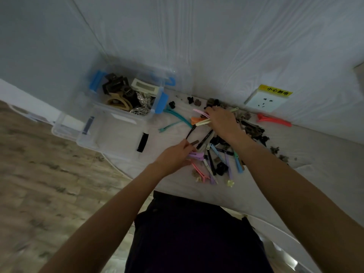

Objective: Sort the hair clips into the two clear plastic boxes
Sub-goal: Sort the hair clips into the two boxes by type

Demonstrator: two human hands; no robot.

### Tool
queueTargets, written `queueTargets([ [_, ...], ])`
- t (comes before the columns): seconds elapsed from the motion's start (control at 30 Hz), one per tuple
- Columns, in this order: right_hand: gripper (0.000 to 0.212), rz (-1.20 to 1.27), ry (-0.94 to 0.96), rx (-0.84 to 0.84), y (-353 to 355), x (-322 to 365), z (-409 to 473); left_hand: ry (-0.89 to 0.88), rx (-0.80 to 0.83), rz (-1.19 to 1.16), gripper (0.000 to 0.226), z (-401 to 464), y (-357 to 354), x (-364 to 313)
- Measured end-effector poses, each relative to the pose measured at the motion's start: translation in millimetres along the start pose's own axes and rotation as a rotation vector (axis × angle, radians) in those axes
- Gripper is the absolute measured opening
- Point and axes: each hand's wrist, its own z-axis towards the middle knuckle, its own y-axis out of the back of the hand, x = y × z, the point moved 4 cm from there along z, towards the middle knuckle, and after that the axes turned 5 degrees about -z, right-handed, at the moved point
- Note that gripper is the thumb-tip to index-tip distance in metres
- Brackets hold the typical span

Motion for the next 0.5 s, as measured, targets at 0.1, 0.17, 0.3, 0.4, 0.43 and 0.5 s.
queueTargets([
  [0.1, 0.026, 0.018, -0.029, -0.035, -0.9, -2.0, -2.7, 0.007, 0.052, 0.021, 0.04, 3.8, -0.8, 3.3],
  [0.17, 0.023, 0.006, -0.024, -0.026, -1.6, -1.7, -2.6, 0.011, 0.052, 0.059, 0.033, 4.0, -1.7, 5.5],
  [0.3, 0.023, 0.082, -0.025, 0.007, -3.9, -5.2, -6.7, -0.092, -0.015, 0.124, 0.019, 1.1, 1.4, 3.1],
  [0.4, 0.03, 0.293, -0.09, -0.088, 7.9, -14.8, -15.5, -0.162, -0.139, 0.162, 0.015, -2.5, 12.5, 3.2],
  [0.43, 0.031, 0.365, -0.121, -0.149, 14.7, -17.3, -19.2, -0.178, -0.196, 0.15, 0.014, -4.8, 19.9, 2.7],
  [0.5, 0.031, 0.48, -0.19, -0.26, 31.1, -19.3, -29.2, -0.191, -0.306, 0.104, 0.016, -11.1, 37.5, 3.3],
])
